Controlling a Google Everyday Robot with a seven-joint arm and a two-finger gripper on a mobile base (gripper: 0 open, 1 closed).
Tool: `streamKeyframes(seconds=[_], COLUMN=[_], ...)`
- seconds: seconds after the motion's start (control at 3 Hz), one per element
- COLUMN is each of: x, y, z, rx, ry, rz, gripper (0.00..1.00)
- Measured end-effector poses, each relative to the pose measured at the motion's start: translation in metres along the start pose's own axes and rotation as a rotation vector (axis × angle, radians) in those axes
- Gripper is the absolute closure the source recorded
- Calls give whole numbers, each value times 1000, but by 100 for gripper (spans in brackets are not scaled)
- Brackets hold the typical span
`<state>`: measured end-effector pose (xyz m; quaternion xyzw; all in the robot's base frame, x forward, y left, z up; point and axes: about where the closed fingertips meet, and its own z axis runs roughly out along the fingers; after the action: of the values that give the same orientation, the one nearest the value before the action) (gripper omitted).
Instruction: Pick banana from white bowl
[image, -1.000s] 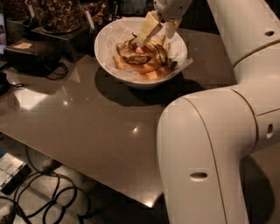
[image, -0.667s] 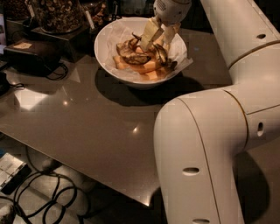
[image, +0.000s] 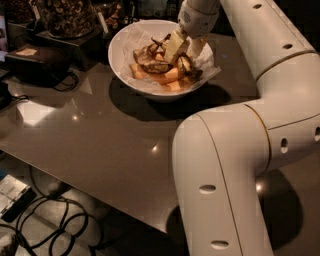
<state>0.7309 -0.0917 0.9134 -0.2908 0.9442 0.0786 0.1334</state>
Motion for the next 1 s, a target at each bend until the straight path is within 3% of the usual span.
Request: streamKeyframes(seconds=[0.67, 1.0], x=[2, -8], y=[-5, -6], z=[1, -6], rx=[13, 33], ry=[3, -44], rz=[-5, -21], gripper=[80, 100])
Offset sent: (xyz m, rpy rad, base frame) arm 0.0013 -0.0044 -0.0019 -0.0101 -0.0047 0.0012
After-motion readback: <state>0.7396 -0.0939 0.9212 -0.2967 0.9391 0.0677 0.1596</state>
